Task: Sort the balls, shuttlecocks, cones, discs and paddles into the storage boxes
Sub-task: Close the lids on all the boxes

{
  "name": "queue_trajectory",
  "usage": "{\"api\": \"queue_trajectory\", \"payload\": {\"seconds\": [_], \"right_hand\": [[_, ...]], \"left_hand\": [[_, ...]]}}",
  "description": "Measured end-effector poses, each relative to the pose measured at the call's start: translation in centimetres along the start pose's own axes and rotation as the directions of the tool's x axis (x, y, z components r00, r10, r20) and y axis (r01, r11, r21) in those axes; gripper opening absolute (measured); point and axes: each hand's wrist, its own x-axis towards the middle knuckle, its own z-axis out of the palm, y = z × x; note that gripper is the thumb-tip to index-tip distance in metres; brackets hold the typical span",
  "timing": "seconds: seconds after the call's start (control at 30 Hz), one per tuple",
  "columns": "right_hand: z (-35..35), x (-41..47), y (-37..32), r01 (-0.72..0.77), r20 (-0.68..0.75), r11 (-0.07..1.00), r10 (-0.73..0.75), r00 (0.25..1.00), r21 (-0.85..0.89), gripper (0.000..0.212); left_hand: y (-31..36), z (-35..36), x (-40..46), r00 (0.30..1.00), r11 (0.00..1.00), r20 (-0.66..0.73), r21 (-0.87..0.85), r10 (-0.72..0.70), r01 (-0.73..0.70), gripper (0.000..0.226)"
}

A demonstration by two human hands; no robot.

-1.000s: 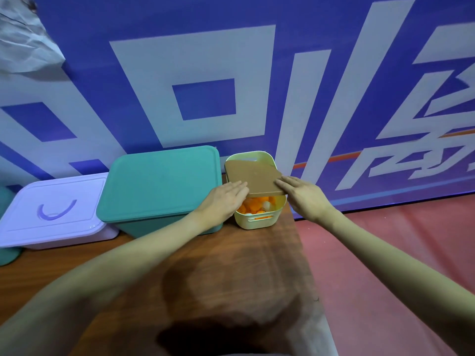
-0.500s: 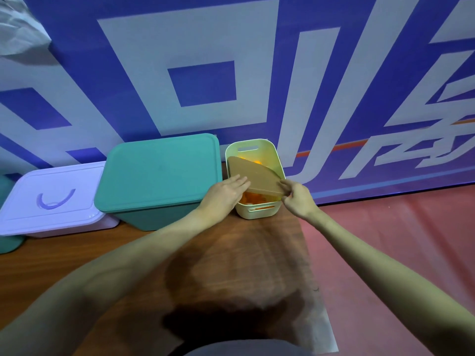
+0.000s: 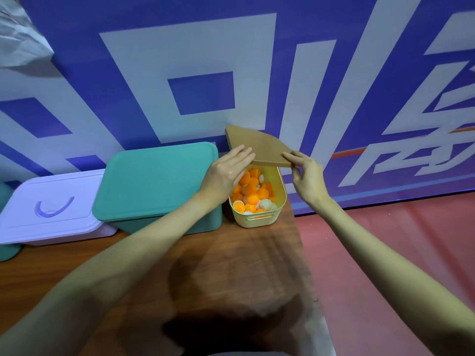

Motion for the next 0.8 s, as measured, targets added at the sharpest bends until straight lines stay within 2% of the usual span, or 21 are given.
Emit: {"api": "queue_trajectory", "payload": {"seconds": [0.17,0.37,0.47,0.63,0.8], "right_hand": [[0.2,0.4,1.6,0.049,0.059,0.991,-0.042,0.997,-0.121,0.044],[1.4,-0.4,3.2,0.081,0.214,0.969,-0.030,0.976,-0.234,0.040],[1.9,-1.0,3.5,0.087,0.239,0.964,-0.025,0.971,-0.252,0.040],[2.3,-2.0,3.7,0.181,0.278,0.942,-0.099,0.955,-0.284,0.040],[3.3,-3.4,4.6,0.175,0.373,0.938,-0.054,0.926,-0.300,0.052]], "left_hand": [[0.5,1.8,-1.9,0.999,0.998,-0.003,-0.052,-0.045,0.045,0.029],[0.8,2.4,-3.6,0.973,0.969,0.131,-0.134,-0.190,0.207,0.032],[0.7,2.0,-4.2,0.961,0.961,0.146,-0.117,-0.234,0.251,0.029],[0.5,1.5,-5.3,0.965,0.981,0.174,0.015,-0.195,0.195,0.027],[0.6,2.9,-7.3,0.964,0.995,0.254,0.082,-0.078,0.059,0.028]]}}
